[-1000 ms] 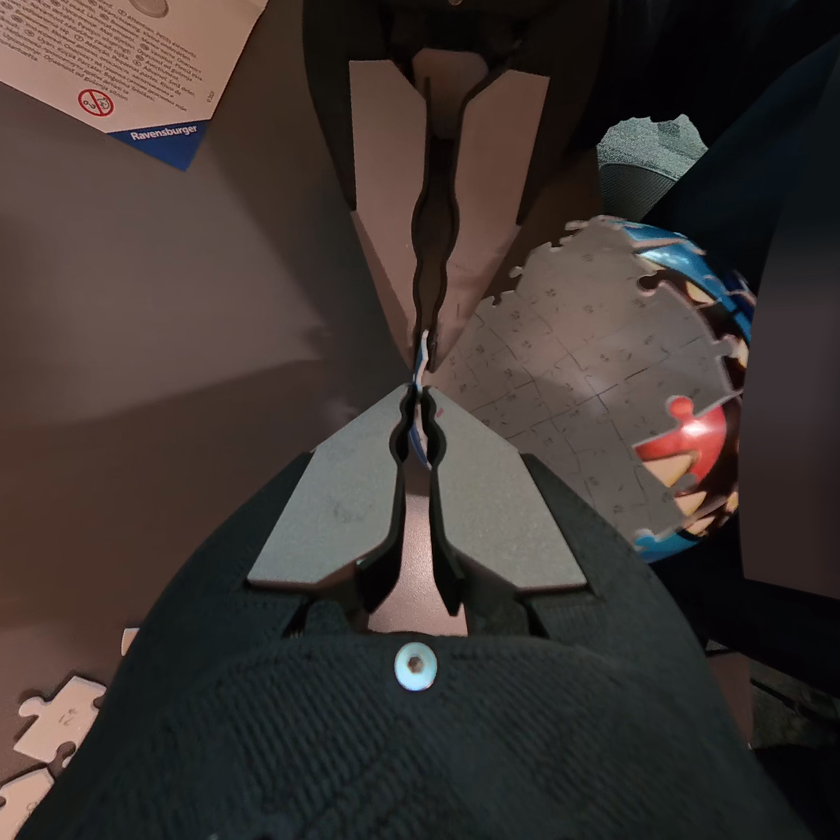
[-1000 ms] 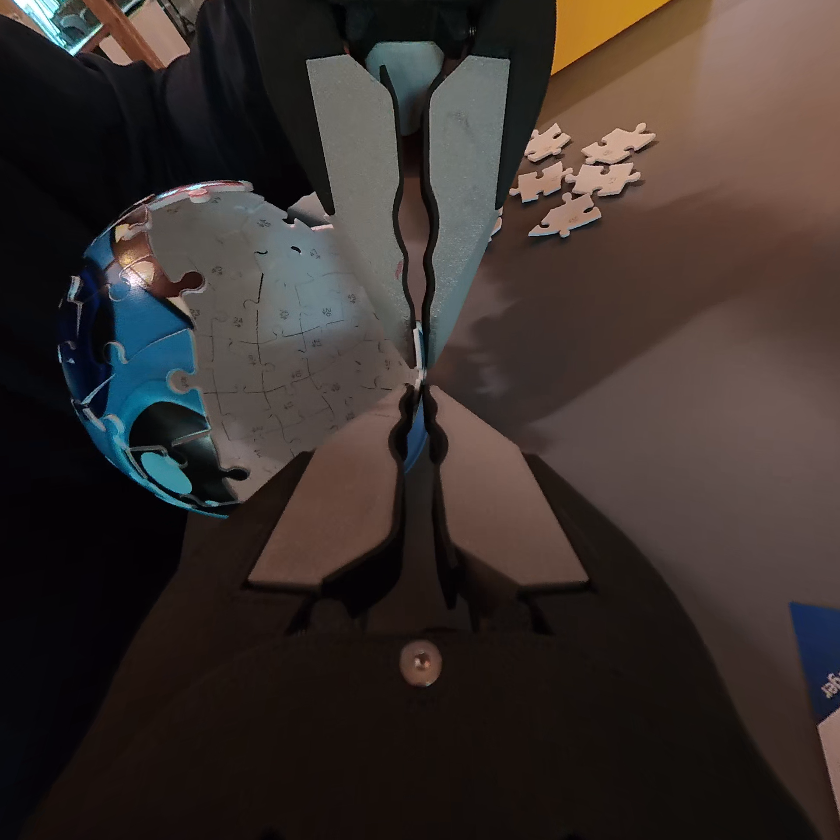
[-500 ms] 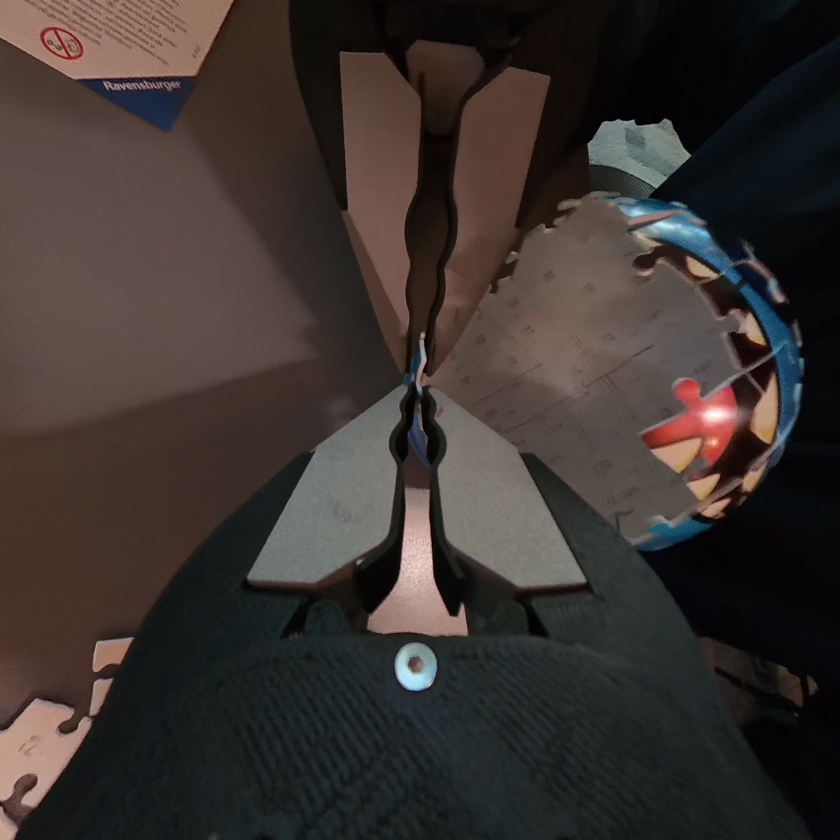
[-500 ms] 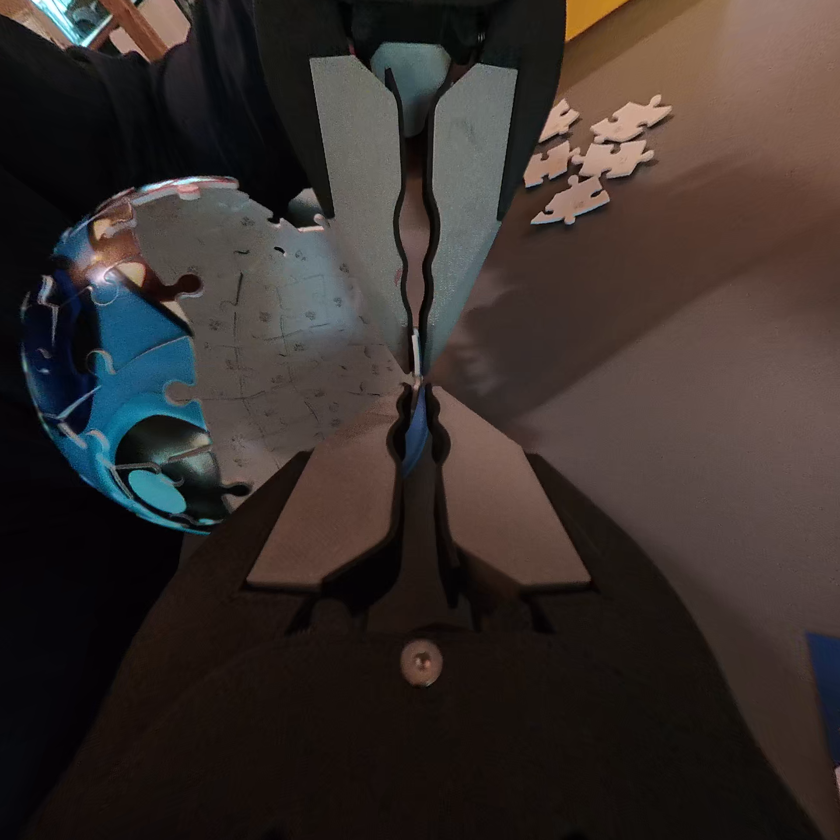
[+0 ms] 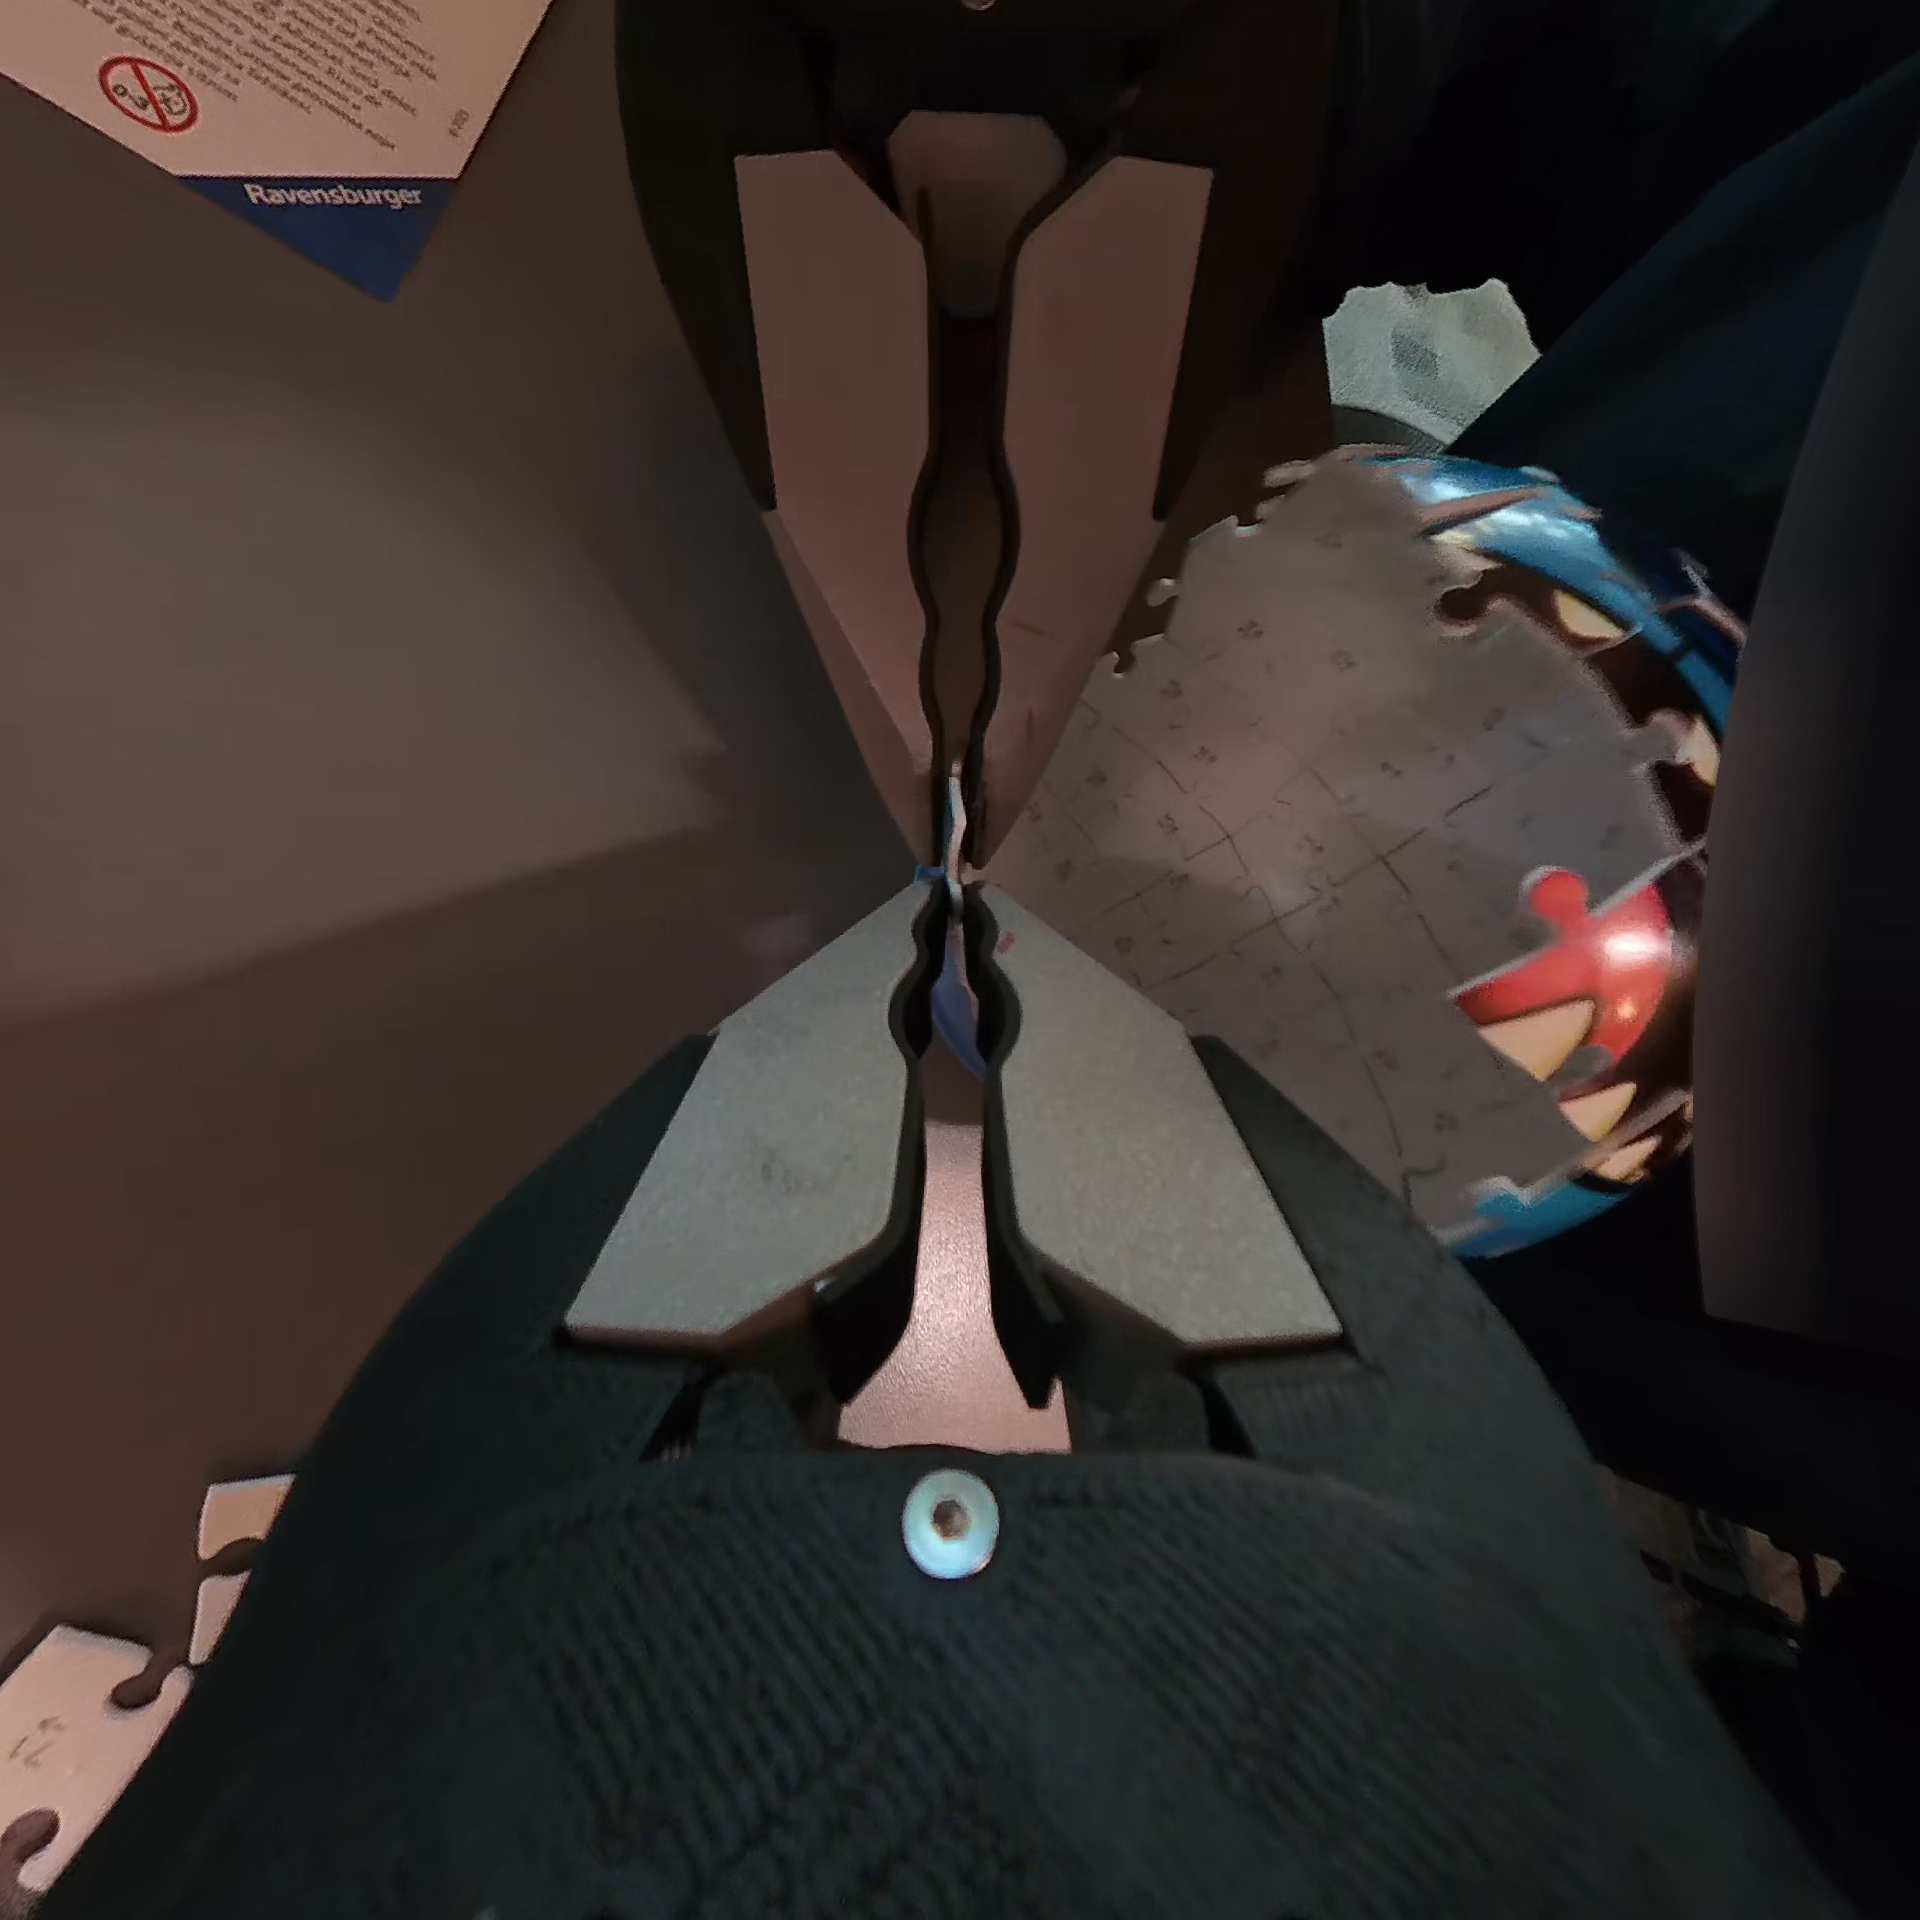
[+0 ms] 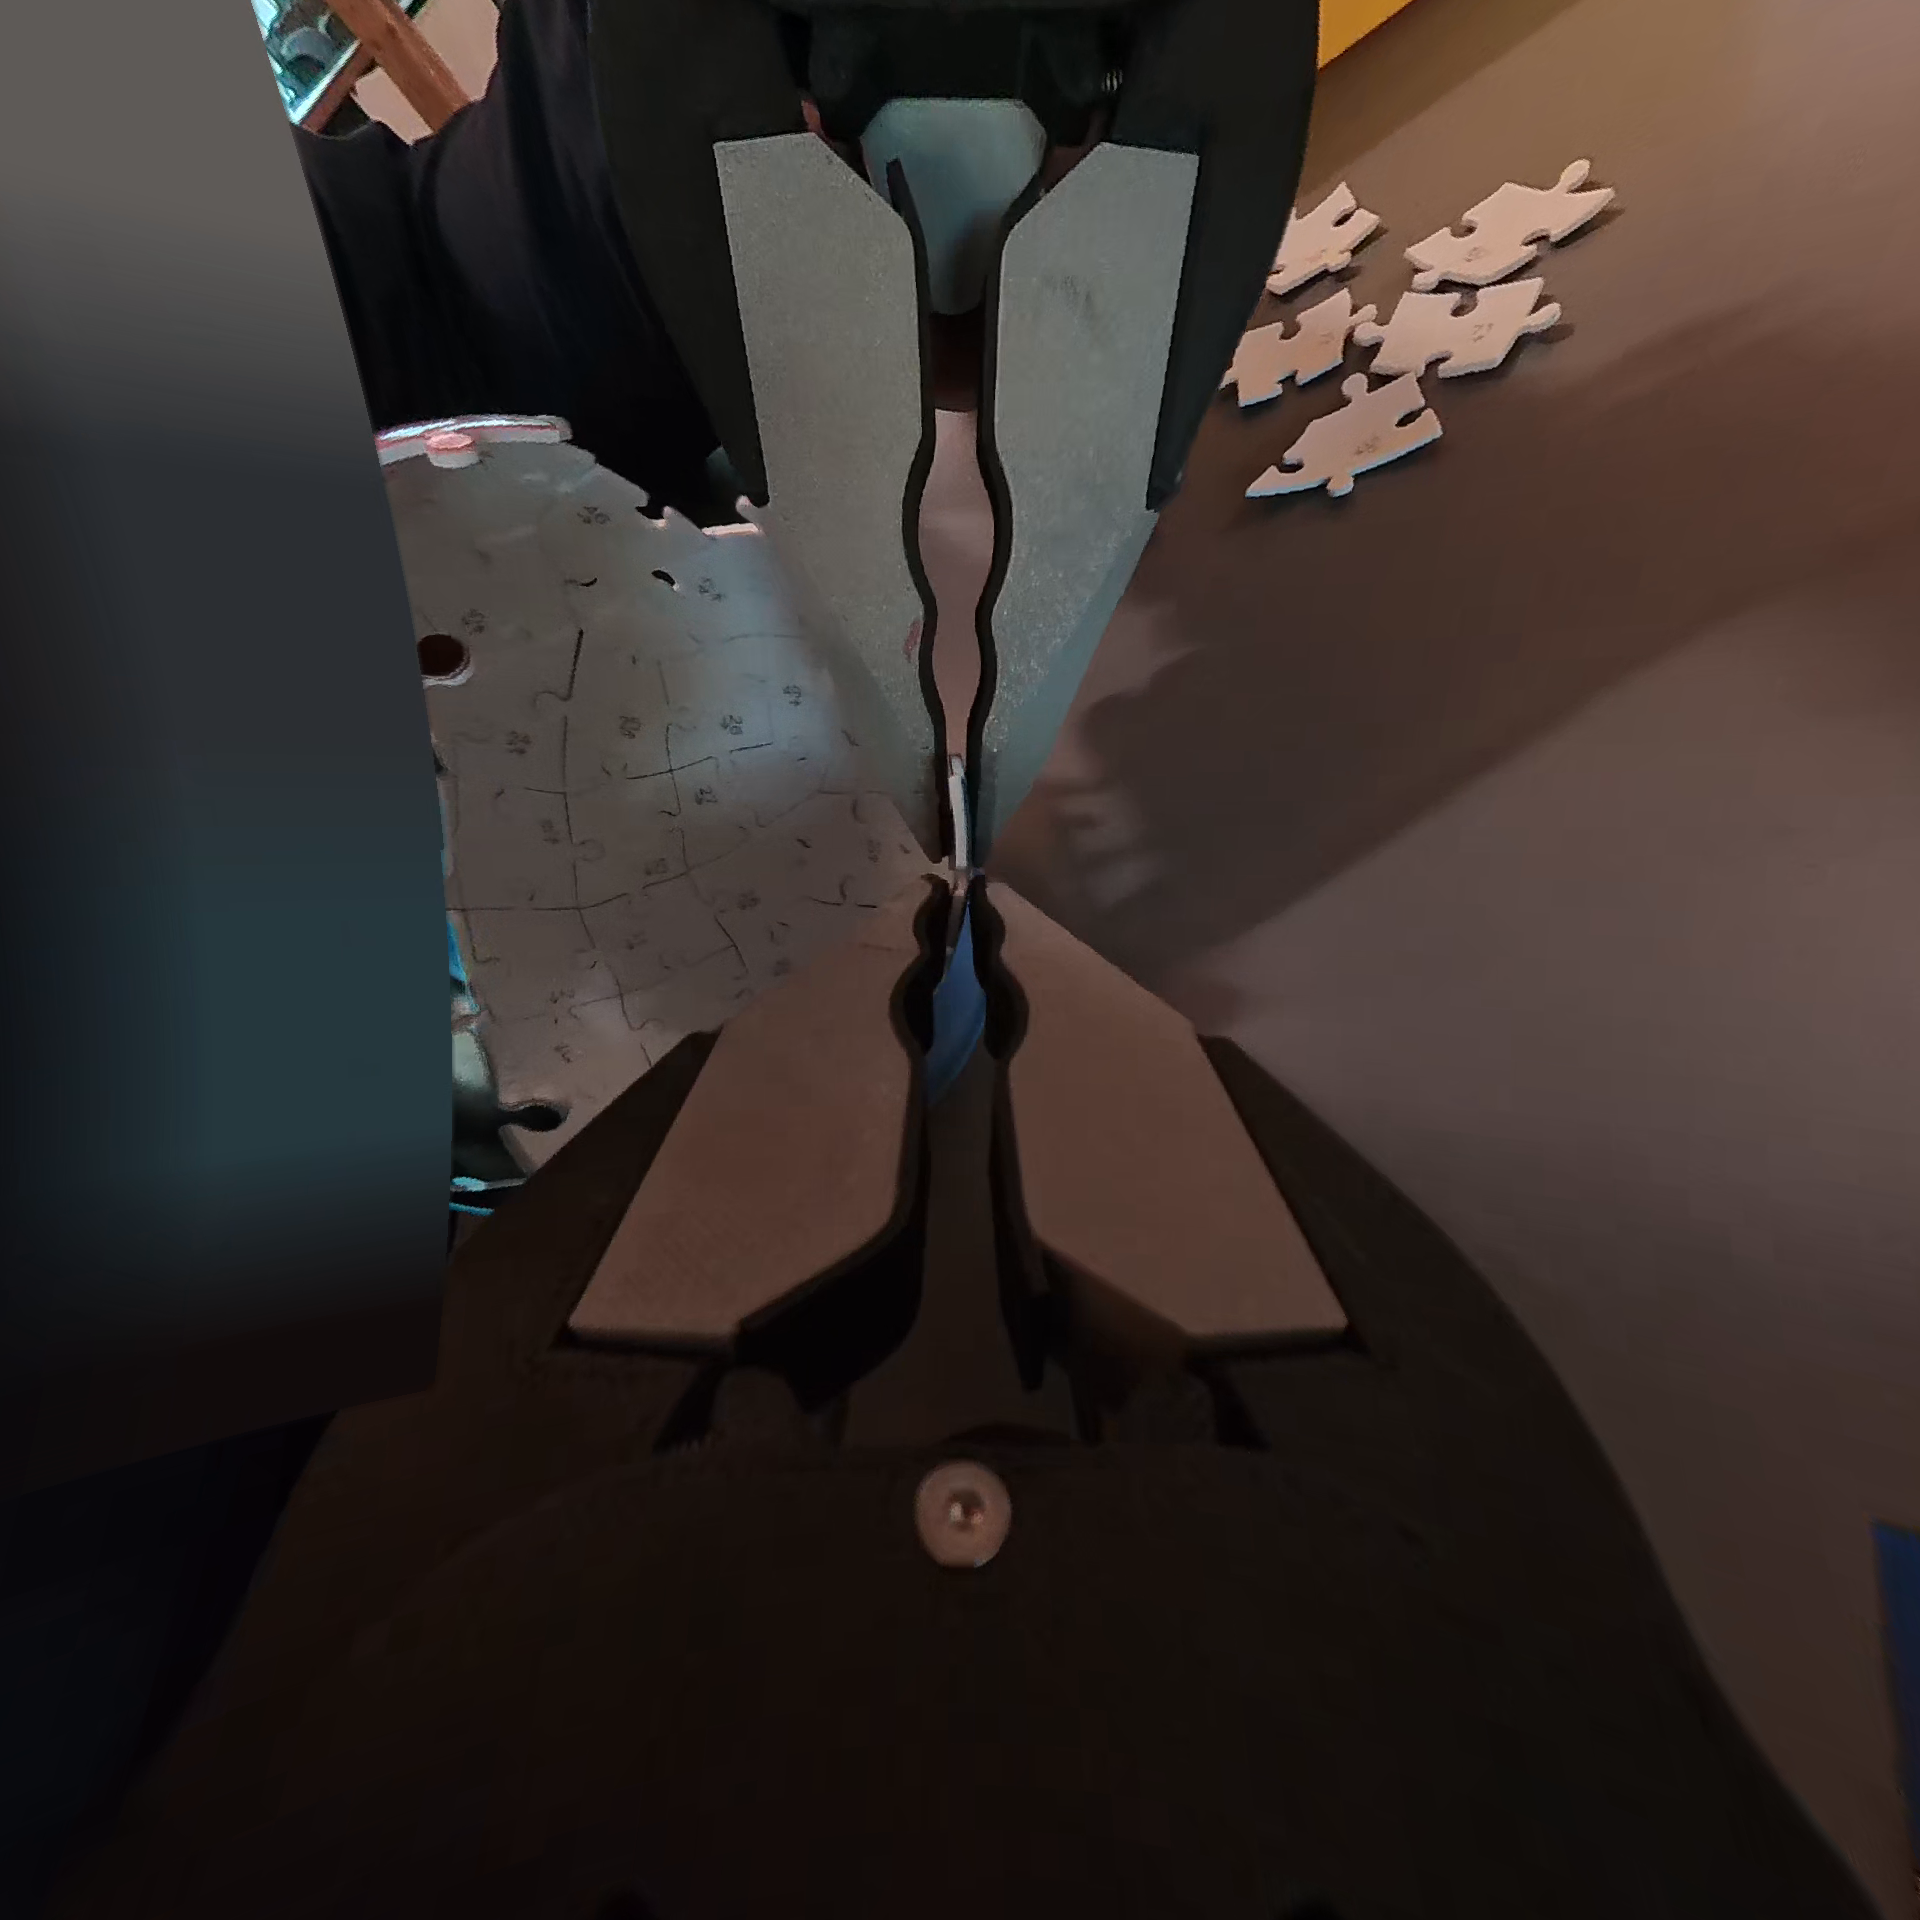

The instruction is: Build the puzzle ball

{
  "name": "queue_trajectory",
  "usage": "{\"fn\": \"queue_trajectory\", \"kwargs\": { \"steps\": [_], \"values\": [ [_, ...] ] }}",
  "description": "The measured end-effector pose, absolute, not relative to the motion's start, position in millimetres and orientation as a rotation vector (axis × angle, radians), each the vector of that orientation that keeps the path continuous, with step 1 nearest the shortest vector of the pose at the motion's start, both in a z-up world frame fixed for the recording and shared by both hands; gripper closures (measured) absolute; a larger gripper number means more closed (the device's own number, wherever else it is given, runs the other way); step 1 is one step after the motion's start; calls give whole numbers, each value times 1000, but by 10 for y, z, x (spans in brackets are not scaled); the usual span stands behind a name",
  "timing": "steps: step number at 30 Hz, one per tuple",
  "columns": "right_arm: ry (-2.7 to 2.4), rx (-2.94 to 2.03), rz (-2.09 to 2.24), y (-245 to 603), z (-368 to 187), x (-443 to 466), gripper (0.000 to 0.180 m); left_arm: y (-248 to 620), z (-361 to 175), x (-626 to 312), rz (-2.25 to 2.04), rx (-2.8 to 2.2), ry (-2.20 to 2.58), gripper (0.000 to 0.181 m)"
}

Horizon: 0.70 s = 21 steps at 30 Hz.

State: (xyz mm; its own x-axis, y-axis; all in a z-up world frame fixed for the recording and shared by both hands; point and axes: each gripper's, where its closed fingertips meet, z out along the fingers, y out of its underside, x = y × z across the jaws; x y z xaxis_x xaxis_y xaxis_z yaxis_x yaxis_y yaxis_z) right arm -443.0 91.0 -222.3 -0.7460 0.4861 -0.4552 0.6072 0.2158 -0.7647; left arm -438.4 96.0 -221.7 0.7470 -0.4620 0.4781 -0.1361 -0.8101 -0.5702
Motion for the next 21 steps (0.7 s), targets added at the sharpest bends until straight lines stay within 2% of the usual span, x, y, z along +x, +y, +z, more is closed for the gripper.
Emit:
{"fn": "queue_trajectory", "kwargs": {
  "steps": [12, 21],
  "values": [
    [2145, 1150, -1513, 909, -2255, -4422, 179, 964, -2246, -4385, -922, -2417, 428, 180],
    [2208, 1115, -1570, 971, -2192, -4436, 178, 986, -2230, -4405, -943, -2400, 394, 180]
  ]
}}
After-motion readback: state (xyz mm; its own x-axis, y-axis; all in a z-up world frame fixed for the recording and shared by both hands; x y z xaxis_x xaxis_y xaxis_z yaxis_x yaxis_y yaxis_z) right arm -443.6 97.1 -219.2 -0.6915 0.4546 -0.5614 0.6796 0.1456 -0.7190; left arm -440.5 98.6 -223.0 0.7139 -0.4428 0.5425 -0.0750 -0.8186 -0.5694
